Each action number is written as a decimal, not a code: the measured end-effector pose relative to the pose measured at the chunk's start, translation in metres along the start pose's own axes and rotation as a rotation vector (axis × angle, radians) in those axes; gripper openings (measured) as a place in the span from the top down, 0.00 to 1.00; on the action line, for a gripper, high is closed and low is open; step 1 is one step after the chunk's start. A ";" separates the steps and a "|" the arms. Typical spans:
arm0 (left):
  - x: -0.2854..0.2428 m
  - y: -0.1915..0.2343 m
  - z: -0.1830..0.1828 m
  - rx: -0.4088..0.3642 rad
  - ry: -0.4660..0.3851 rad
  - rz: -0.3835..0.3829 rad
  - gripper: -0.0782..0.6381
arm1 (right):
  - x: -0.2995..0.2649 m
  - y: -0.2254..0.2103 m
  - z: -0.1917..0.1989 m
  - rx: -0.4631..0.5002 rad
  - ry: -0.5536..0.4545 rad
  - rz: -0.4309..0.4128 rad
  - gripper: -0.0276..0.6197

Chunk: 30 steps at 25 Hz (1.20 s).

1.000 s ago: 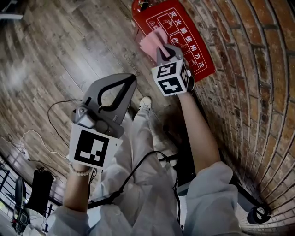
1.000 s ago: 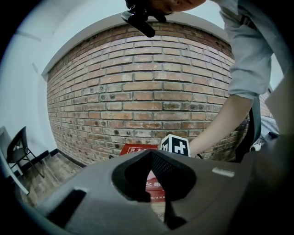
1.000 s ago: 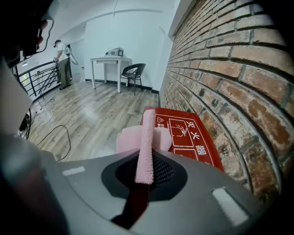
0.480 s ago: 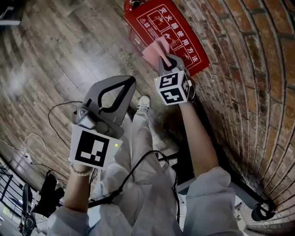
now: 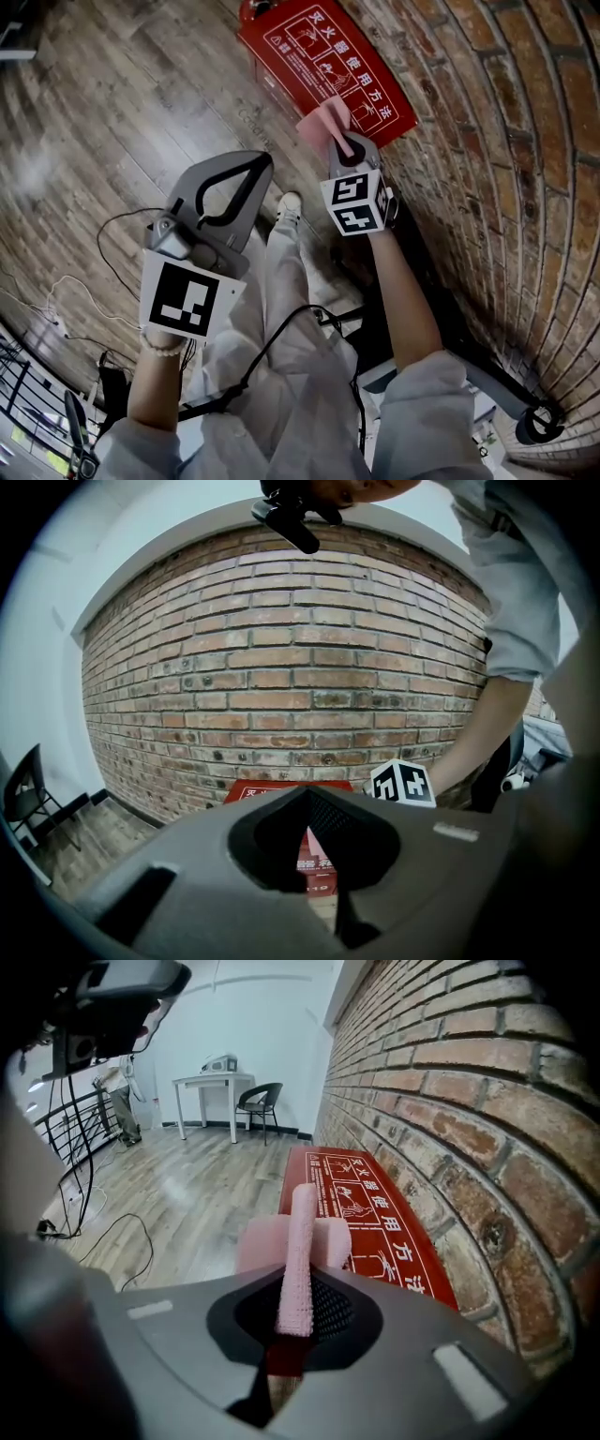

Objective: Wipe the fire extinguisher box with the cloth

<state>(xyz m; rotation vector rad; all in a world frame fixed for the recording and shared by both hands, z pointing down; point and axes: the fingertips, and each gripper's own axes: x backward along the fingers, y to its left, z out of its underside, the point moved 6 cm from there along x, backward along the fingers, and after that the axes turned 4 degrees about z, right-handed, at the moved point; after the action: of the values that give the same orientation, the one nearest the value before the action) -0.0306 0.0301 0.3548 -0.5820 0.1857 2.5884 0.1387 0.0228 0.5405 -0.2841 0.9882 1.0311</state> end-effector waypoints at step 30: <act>0.023 -0.013 -0.039 -0.031 -0.034 -0.020 0.90 | 0.077 -0.013 0.028 -0.157 -0.024 0.058 0.93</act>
<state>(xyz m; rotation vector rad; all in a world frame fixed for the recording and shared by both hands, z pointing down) -0.0278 0.0425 0.3094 -0.5482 0.1276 2.5841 0.1767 0.0782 0.4922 -0.3737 0.8999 1.1646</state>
